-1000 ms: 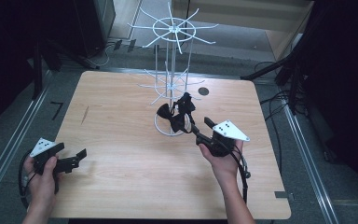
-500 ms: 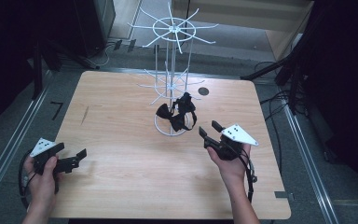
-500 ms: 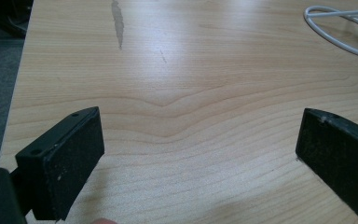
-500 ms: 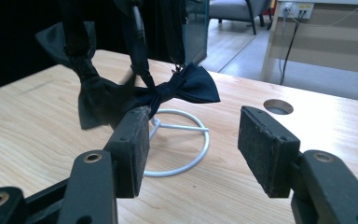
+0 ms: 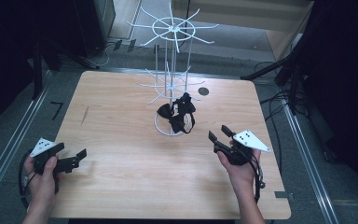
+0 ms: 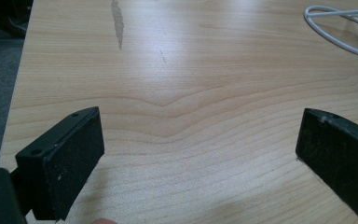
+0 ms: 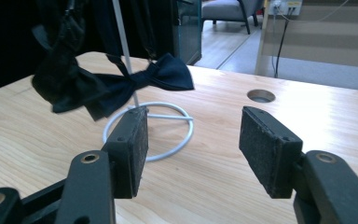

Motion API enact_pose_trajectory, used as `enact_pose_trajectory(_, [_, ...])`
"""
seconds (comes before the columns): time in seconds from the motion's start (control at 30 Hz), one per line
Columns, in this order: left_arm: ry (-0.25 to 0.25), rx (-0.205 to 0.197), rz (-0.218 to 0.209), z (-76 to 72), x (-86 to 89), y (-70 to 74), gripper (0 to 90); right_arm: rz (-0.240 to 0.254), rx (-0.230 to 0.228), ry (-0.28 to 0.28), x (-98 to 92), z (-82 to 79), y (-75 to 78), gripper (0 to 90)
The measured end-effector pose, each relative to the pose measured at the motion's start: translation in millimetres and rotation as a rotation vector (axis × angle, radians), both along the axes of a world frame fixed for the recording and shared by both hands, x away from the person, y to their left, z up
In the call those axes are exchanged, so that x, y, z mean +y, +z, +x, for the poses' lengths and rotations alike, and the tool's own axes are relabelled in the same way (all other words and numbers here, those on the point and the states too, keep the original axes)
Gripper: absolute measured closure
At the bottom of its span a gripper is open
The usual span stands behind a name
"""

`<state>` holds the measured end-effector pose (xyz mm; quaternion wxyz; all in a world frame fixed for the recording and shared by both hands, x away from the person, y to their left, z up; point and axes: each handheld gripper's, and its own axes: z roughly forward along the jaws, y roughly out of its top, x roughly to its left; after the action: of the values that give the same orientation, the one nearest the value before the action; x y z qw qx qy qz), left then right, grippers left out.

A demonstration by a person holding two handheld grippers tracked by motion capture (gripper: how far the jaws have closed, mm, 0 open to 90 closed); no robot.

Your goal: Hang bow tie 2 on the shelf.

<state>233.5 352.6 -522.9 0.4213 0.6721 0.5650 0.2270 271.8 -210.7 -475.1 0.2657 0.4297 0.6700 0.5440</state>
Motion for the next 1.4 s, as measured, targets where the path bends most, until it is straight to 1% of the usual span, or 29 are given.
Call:
enact_pose_trajectory(0.27, [0.001, 0.000, 0.002, -0.2, -0.1, 0.1, 1.4, -0.016, 0.014, -0.017, -16.2, -5.4, -7.7, 41.3])
enact_pose_trajectory(0.53, [0.000, 0.000, 0.004, -0.1, -0.3, 0.0, 1.4, 0.018, 0.038, -0.045, -39.6, -11.7, -19.6, 40.0])
enact_pose_trajectory(0.63, [0.000, -0.001, 0.005, -0.1, -0.3, 0.1, 1.4, 0.008, 0.040, -0.055, -47.0, -13.7, -22.7, 39.5])
enact_pose_trajectory(0.77, [0.000, -0.001, 0.006, -0.2, -0.3, 0.1, 1.4, -0.002, 0.039, -0.065, -55.1, -15.6, -26.8, 38.8])
enact_pose_trajectory(0.83, [0.000, -0.001, 0.006, -0.2, -0.2, 0.1, 1.4, -0.005, 0.047, -0.072, -57.9, -16.5, -28.5, 38.6])
enact_pose_trajectory(1.13, [0.001, -0.003, 0.007, -0.4, -0.3, 0.1, 1.4, -0.006, 0.068, -0.099, -74.7, -19.0, -39.4, 37.9])
enact_pose_trajectory(1.17, [0.001, -0.003, 0.007, -0.4, -0.3, 0.1, 1.4, -0.001, 0.078, -0.104, -76.5, -19.7, -40.3, 37.8])
enact_pose_trajectory(1.4, [0.000, -0.003, 0.008, -0.5, -0.3, 0.2, 1.4, 0.002, 0.093, -0.120, -88.7, -23.8, -45.6, 36.6])
